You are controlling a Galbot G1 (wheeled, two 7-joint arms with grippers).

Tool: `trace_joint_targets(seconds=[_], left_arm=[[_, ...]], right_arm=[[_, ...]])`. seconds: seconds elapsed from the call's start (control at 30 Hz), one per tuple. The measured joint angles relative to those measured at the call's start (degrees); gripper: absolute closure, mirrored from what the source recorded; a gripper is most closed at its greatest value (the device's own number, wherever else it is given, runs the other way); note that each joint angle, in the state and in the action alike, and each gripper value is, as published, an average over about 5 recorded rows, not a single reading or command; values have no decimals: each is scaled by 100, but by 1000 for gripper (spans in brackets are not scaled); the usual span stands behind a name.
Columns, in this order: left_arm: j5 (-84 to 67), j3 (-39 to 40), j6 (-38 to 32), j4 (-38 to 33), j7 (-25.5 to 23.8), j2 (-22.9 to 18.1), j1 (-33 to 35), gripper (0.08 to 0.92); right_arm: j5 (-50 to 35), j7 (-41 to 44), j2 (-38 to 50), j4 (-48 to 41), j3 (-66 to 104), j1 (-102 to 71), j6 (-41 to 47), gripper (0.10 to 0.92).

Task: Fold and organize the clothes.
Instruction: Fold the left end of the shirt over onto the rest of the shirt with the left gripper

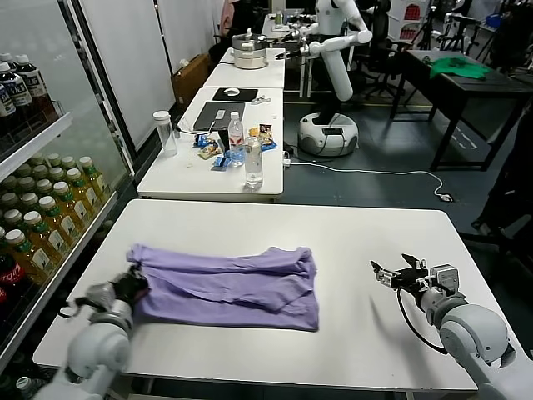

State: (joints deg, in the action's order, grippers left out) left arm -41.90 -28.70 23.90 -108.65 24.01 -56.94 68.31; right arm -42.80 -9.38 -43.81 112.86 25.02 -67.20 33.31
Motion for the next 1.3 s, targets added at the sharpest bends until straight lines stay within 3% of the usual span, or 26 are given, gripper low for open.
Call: trace_joint_targets(seconds=[0.23,0.47,1.0,1.3], left_arm=[[-1054,-115,131,-758,-69,43,4,890],[-1755,363,170,-1239,-99,-378,-118,890],[-1776,2062,200,-431,-129,-1665,-1064,884],[-908,2765,242,49,-689,-1897,-1382,666]], right_arm=[[8,-2,41,109,151,-138,0,203],[13,26,107,164,242,-244,-4,203],[32,99,201,85,186,-165,-6,203],[54,104,194,17,133,-103,-8,203]])
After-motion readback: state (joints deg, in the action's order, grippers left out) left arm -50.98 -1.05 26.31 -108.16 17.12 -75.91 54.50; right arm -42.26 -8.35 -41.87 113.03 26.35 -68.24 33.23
